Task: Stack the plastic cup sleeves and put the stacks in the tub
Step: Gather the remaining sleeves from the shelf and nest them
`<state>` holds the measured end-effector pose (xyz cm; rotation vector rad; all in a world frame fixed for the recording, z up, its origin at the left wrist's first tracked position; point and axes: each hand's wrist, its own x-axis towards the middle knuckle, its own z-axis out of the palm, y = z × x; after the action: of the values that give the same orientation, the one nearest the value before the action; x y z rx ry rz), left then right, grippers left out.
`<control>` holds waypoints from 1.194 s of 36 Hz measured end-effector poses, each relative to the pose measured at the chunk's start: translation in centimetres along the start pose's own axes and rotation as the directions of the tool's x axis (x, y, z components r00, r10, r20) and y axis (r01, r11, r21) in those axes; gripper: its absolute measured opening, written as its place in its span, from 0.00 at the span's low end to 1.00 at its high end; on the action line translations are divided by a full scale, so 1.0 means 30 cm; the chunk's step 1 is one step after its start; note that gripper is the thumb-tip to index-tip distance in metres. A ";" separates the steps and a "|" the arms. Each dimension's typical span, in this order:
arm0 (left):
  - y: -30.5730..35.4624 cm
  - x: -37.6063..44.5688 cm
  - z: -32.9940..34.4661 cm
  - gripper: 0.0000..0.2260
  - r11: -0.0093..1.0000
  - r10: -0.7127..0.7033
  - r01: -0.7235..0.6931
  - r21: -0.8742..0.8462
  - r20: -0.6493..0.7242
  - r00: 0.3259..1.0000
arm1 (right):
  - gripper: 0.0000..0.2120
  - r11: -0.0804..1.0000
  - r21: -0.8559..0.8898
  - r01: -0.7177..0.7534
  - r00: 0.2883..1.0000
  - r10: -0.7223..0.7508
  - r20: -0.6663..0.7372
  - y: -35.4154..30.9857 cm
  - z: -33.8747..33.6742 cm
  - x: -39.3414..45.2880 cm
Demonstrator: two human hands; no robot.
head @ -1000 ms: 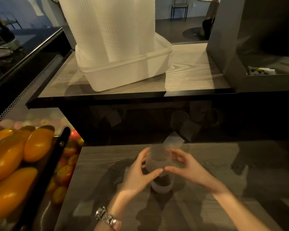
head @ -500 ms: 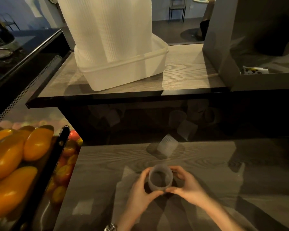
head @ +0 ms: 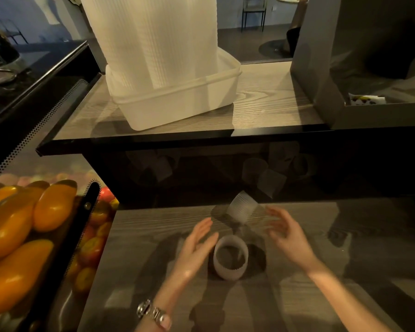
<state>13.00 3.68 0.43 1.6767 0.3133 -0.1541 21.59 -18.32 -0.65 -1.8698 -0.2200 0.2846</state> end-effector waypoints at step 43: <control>-0.071 0.264 0.010 0.34 0.906 -0.155 0.147 0.398 -0.012 0.988 | 0.31 0.947 -0.312 -0.070 0.951 0.158 0.267 0.044 0.158 0.181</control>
<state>19.95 4.53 -3.88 2.0530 0.4176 -0.3714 25.35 -12.86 -3.78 -2.1422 -0.3706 0.6375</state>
